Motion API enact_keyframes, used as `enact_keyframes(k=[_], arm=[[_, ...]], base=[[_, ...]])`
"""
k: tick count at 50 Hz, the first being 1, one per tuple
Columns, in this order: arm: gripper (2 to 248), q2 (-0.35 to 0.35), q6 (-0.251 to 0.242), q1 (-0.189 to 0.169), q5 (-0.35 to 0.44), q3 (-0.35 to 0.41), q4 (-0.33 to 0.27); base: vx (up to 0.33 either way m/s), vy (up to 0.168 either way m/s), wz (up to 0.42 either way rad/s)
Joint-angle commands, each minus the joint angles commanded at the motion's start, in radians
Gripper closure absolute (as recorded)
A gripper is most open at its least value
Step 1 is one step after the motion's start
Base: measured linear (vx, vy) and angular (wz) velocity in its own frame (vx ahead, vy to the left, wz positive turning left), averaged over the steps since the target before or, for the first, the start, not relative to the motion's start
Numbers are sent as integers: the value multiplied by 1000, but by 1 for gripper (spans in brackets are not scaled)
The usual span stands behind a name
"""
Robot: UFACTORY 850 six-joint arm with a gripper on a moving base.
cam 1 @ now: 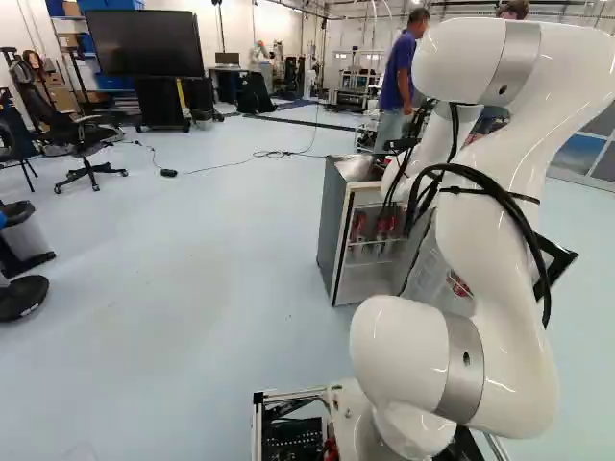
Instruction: Grab a drink from the fridge
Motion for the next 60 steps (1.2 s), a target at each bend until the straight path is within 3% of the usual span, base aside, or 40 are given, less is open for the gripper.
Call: enact_keyframes(k=[1,2,7,8,27,48,60], arm=[[80,0,0,0,0,0,0],[45,0,0,0,0,0,0],[45,0,0,0,0,0,0],[8,0,0,0,0,0,0],[3,54,0,-14,0,38,0],[3,141,0,-71,-3,96,0],[3,176,0,-108,-48,109,0]], base=[[0,0,0],[0,0,0],[0,0,0],[0,0,0],[0,0,0],[0,0,0],[0,0,0]])
